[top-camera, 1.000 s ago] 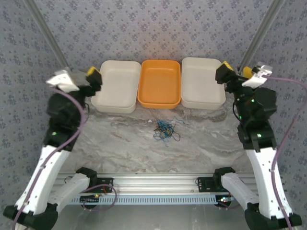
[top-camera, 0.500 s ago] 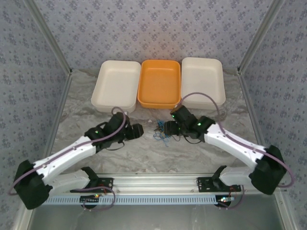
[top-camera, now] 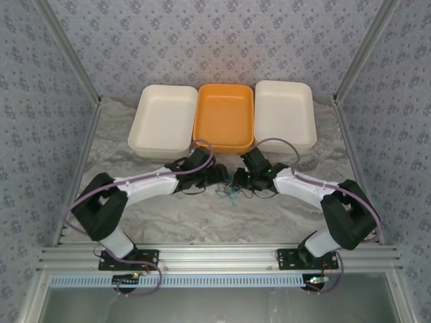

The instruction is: Untangle the cables

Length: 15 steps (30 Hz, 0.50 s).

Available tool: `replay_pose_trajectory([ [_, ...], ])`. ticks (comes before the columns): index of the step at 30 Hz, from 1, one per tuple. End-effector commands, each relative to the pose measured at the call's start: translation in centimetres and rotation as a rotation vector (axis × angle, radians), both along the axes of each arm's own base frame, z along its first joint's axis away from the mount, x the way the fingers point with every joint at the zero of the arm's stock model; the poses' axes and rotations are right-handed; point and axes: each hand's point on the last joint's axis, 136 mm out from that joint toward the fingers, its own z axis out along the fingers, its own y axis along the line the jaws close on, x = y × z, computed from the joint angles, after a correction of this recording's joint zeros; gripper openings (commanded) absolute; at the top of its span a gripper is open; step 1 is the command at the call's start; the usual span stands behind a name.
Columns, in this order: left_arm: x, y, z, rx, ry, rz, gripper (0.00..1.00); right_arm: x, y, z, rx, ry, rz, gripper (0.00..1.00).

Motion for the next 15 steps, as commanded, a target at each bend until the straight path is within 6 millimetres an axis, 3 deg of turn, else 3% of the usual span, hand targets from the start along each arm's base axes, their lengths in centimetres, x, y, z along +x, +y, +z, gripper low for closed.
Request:
replay_pose_trajectory([
  [1,1.8,-2.9,1.0,-0.056,-0.031,-0.037,0.62,-0.1,-0.1,-0.2,0.025,0.003,-0.022,0.14],
  [4,2.3,-4.1,-1.2,-0.040,0.017,-0.051,0.36,-0.5,-0.6,0.5,0.017,-0.014,-0.029,0.03],
  [6,2.3,-4.4,-2.2,-0.048,0.030,-0.043,0.25,-0.9,-0.9,1.0,0.010,-0.028,-0.026,0.00],
  [10,2.7,-3.2,-1.7,-0.040,-0.020,-0.002,0.01,-1.5,-1.9,2.6,-0.010,-0.065,-0.029,0.00],
  [15,2.4,0.8,2.1,0.006,-0.122,0.089,0.00,-2.0,-4.2,5.6,-0.062,-0.129,-0.058,0.00],
])
